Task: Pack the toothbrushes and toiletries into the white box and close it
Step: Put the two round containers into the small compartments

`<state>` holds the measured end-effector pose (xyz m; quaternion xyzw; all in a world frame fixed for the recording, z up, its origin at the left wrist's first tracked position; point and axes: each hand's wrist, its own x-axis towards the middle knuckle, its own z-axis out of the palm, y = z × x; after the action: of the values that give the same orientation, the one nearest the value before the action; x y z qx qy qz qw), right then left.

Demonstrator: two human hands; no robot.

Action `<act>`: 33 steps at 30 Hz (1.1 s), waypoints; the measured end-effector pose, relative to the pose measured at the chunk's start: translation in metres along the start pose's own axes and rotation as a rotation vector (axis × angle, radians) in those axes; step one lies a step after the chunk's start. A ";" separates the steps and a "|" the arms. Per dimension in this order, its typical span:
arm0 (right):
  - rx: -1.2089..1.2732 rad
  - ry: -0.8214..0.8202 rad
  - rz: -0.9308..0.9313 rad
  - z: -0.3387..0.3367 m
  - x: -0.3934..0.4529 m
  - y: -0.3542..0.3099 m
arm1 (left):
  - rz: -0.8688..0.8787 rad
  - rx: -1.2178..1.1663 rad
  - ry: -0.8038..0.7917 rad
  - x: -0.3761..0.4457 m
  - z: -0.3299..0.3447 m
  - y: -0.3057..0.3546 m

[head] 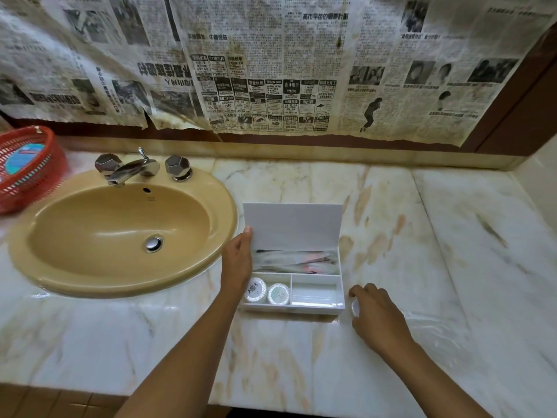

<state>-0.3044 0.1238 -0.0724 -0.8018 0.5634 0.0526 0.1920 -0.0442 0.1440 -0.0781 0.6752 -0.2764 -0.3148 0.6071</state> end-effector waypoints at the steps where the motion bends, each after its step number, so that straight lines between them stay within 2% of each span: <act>1: 0.013 0.017 0.000 -0.002 0.001 0.000 | -0.003 -0.001 -0.001 0.000 0.001 0.001; 4: 0.011 0.082 0.007 -0.018 -0.001 -0.003 | -0.007 -0.004 0.001 -0.001 0.001 0.000; 7: 0.035 0.243 -0.003 -0.041 -0.005 -0.015 | -0.010 -0.011 0.003 -0.001 0.000 0.001; 11: 0.192 0.360 -0.149 -0.054 -0.008 -0.050 | -0.019 0.001 0.005 -0.001 0.000 0.000; 15: 0.191 0.328 -0.372 -0.037 -0.002 -0.092 | -0.013 0.012 0.005 0.000 0.000 -0.002; 17: 0.159 0.279 -0.427 -0.026 0.002 -0.108 | -0.016 0.018 -0.007 0.001 -0.001 -0.005; 23: 0.049 0.187 -0.455 -0.004 0.010 -0.123 | -0.018 0.043 -0.010 0.003 -0.001 -0.010; 28: -0.019 0.204 -0.468 -0.001 0.012 -0.118 | -0.026 0.044 -0.022 0.004 -0.002 -0.009; 33: -0.069 0.151 -0.450 -0.008 0.014 -0.115 | -0.013 0.033 -0.008 0.003 -0.001 -0.009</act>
<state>-0.1940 0.1418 -0.0403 -0.9150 0.3810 -0.0323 0.1286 -0.0415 0.1439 -0.0877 0.6855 -0.2797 -0.3170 0.5928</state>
